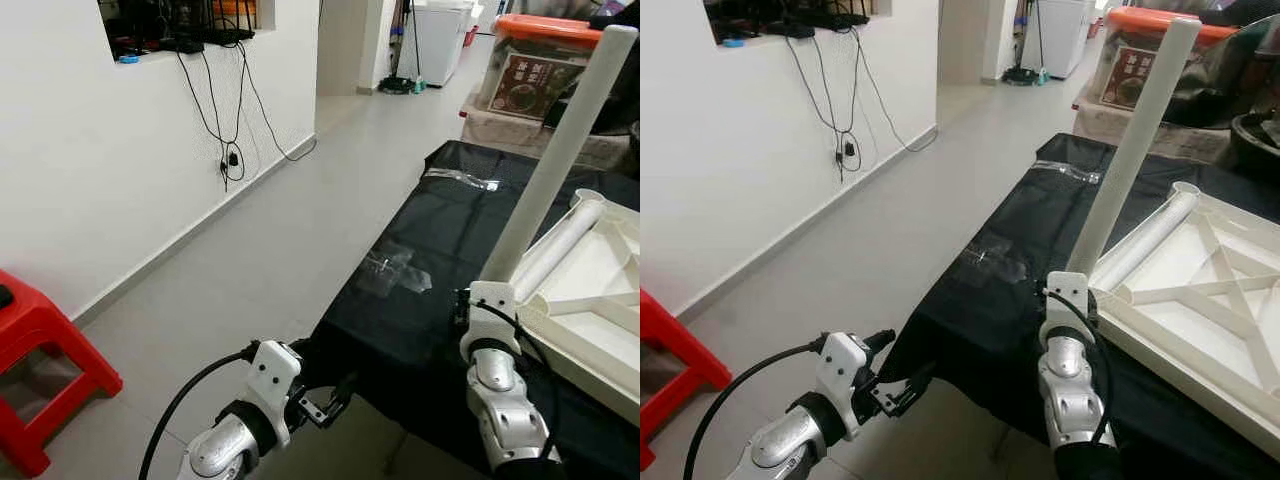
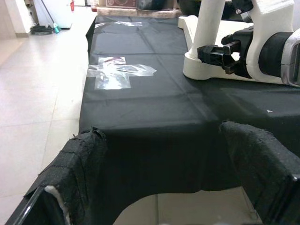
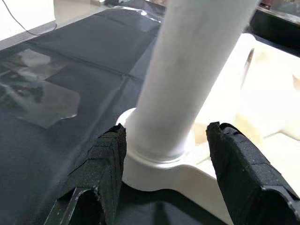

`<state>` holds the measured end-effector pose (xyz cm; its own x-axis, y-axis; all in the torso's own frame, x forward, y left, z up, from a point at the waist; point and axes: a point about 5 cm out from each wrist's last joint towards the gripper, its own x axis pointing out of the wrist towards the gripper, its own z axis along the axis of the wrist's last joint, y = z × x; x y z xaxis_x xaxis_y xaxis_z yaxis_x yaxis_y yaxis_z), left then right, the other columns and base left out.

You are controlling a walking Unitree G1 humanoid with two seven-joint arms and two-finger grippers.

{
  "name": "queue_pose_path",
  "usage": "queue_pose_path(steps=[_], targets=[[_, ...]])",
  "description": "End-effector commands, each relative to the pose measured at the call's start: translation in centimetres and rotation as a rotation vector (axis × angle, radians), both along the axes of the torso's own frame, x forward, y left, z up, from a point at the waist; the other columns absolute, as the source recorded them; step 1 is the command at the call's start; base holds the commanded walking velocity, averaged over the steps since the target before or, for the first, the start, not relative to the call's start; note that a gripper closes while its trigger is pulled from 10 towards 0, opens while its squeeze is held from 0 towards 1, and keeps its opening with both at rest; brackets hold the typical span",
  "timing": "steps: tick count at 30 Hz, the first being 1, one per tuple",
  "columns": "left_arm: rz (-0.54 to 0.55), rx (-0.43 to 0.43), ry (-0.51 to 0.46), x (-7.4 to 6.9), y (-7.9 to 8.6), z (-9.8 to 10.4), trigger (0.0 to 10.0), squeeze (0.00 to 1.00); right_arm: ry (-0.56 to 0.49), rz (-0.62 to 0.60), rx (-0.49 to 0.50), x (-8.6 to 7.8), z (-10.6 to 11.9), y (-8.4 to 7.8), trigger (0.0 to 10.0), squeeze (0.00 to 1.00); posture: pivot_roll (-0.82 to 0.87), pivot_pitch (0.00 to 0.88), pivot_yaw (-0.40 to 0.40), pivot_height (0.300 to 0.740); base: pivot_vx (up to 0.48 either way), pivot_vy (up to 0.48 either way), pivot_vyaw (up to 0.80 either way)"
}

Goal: Building children table

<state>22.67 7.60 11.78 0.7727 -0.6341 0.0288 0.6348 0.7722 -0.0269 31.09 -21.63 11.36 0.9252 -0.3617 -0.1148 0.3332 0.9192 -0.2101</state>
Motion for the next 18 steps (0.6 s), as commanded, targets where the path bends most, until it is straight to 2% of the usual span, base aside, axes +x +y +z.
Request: queue_pose_path(steps=[1, 2, 3, 4, 5, 7, 10, 11, 15, 18], targets=[[-0.007, -0.002, 0.033, -0.2, -0.2, -0.6, 10.0, 0.00, 0.007, 0.091, 0.054, -0.2, -0.3, 0.8, 10.0, 0.00, 0.08, 0.037, -0.058, 0.740, 0.000, 0.000, 0.00], [-0.007, -0.002, 0.034, -0.2, -0.2, -0.7, 10.0, 0.00, 0.003, 0.260, 0.122, -0.7, -0.4, 2.5, 10.0, 0.00, 0.07, 0.034, -0.055, 0.740, 0.000, 0.000, 0.00], [-0.007, -0.002, 0.034, -0.2, -0.2, -0.7, 10.0, 0.00, 0.003, 0.260, 0.122, -0.7, -0.4, 2.5, 10.0, 0.00, 0.07, 0.034, -0.055, 0.740, 0.000, 0.000, 0.00], [-0.007, -0.002, 0.033, -0.3, -0.2, -0.7, 10.0, 0.00, -0.020, 0.416, 0.179, -1.3, -0.2, 4.3, 10.0, 0.00, 0.07, 0.031, -0.055, 0.740, 0.000, 0.000, 0.00], [-0.007, -0.002, 0.033, -0.3, -0.2, -0.7, 10.0, 0.00, -0.020, 0.416, 0.179, -1.3, -0.2, 4.3, 10.0, 0.00, 0.07, 0.031, -0.055, 0.740, 0.000, 0.000, 0.00], [0.005, 0.000, 0.031, -0.2, -0.1, -0.7, 10.0, 0.00, -0.087, 0.593, 0.254, -1.8, 0.8, 6.6, 10.0, 0.00, 0.08, 0.022, -0.054, 0.740, 0.000, 0.000, 0.00], [0.011, 0.001, 0.030, -0.2, 0.0, -0.7, 10.0, 0.00, -0.117, 0.624, 0.265, -1.8, 1.2, 7.1, 10.0, 0.00, 0.08, 0.022, -0.054, 0.740, 0.000, 0.000, 0.00], [0.037, 0.001, 0.031, -0.1, 0.2, -0.7, 10.0, 0.00, -0.157, 0.611, 0.227, -1.9, 1.5, 7.1, 10.0, 0.00, 0.08, 0.018, -0.054, 0.740, 0.000, 0.000, 0.00], [0.066, 0.004, 0.032, 0.1, 0.4, -0.7, 10.0, 0.00, -0.183, 0.571, 0.192, -2.0, 1.6, 7.0, 10.0, 0.00, 0.08, 0.018, -0.057, 0.740, 0.000, 0.000, 0.00], [0.120, 0.001, 0.041, 0.3, 0.9, -0.8, 10.0, 0.00, -0.196, 0.499, 0.221, -2.8, 1.5, 7.4, 10.0, 0.00, 0.08, 0.013, -0.049, 0.740, 0.000, 0.000, -0.76]])
